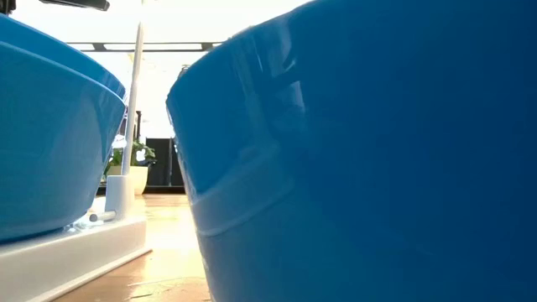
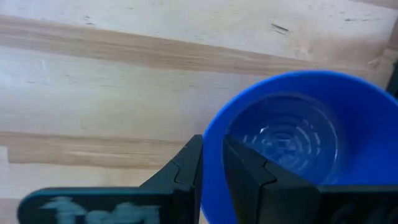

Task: Pick & Place Mini bowls
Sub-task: Stack the top purple bowl on the purple bowl on the shelf

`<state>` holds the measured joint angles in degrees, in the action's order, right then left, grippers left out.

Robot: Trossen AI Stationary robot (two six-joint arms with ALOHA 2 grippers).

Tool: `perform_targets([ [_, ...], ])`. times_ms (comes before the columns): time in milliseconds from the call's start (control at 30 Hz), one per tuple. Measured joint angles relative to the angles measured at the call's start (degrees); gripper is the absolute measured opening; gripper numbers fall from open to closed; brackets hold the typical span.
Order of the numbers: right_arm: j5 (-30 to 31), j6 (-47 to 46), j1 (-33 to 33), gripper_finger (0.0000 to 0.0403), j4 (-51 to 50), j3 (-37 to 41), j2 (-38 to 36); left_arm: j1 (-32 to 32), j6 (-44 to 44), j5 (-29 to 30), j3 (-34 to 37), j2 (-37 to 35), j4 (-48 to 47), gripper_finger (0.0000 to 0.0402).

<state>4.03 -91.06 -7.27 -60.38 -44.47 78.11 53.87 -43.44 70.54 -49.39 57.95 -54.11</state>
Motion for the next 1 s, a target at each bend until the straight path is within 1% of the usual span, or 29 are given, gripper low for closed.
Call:
perform_targets([
  [333, 0.02, 2.77, 0.0, 0.0059, 0.66, -0.18, -0.04, 0.0, 0.0, -0.03, 0.0, 0.0, 0.0, 0.0058],
  [1000, 0.08, 3.21, 0.0, 0.0059, 0.81, -2.04, -0.11, 0.0, 0.0, -0.04, 0.0, 0.0, 0.0, 0.0058],
])
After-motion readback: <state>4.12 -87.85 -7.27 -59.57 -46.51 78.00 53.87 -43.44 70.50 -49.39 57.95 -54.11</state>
